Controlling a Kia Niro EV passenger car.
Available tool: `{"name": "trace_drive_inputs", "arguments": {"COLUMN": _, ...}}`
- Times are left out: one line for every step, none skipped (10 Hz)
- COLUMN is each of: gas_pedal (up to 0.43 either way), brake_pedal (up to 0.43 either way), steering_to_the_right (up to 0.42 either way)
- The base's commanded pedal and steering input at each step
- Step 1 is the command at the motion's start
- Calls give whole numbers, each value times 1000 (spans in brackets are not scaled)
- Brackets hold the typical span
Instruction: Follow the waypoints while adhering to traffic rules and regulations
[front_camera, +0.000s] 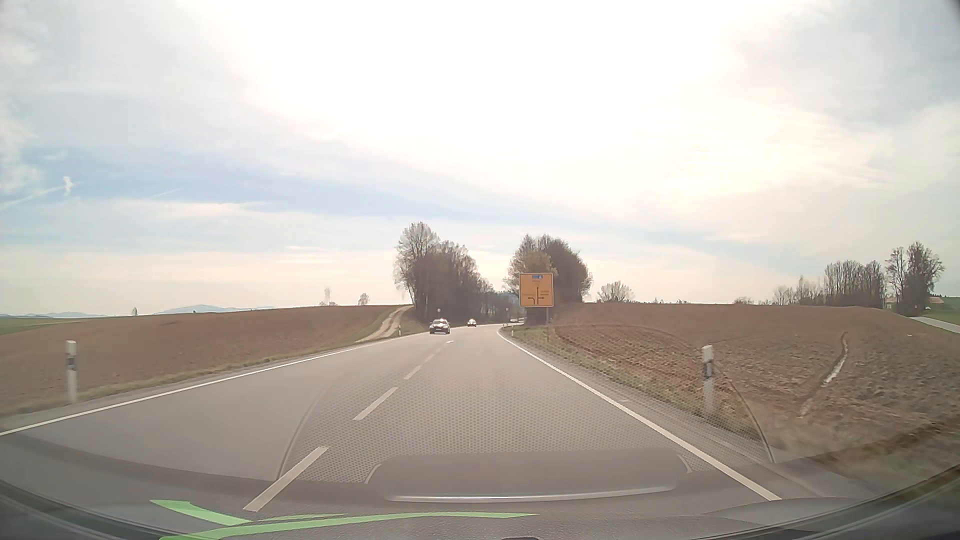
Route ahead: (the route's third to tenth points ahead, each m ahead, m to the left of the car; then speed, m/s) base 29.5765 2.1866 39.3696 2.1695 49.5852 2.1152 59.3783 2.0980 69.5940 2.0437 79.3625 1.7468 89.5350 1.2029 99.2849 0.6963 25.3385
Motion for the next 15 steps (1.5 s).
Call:
{"name": "trace_drive_inputs", "arguments": {"gas_pedal": 169, "brake_pedal": 0, "steering_to_the_right": 2}}
{"name": "trace_drive_inputs", "arguments": {"gas_pedal": 169, "brake_pedal": 0, "steering_to_the_right": 2}}
{"name": "trace_drive_inputs", "arguments": {"gas_pedal": 169, "brake_pedal": 0, "steering_to_the_right": 2}}
{"name": "trace_drive_inputs", "arguments": {"gas_pedal": 169, "brake_pedal": 0, "steering_to_the_right": 3}}
{"name": "trace_drive_inputs", "arguments": {"gas_pedal": 169, "brake_pedal": 0, "steering_to_the_right": 2}}
{"name": "trace_drive_inputs", "arguments": {"gas_pedal": 169, "brake_pedal": 0, "steering_to_the_right": 3}}
{"name": "trace_drive_inputs", "arguments": {"gas_pedal": 169, "brake_pedal": 0, "steering_to_the_right": 3}}
{"name": "trace_drive_inputs", "arguments": {"gas_pedal": 169, "brake_pedal": 0, "steering_to_the_right": 3}}
{"name": "trace_drive_inputs", "arguments": {"gas_pedal": 169, "brake_pedal": 0, "steering_to_the_right": 3}}
{"name": "trace_drive_inputs", "arguments": {"gas_pedal": 169, "brake_pedal": 0, "steering_to_the_right": 3}}
{"name": "trace_drive_inputs", "arguments": {"gas_pedal": 169, "brake_pedal": 0, "steering_to_the_right": 3}}
{"name": "trace_drive_inputs", "arguments": {"gas_pedal": 169, "brake_pedal": 0, "steering_to_the_right": 3}}
{"name": "trace_drive_inputs", "arguments": {"gas_pedal": 169, "brake_pedal": 0, "steering_to_the_right": 3}}
{"name": "trace_drive_inputs", "arguments": {"gas_pedal": 169, "brake_pedal": 0, "steering_to_the_right": 4}}
{"name": "trace_drive_inputs", "arguments": {"gas_pedal": 169, "brake_pedal": 0, "steering_to_the_right": 4}}
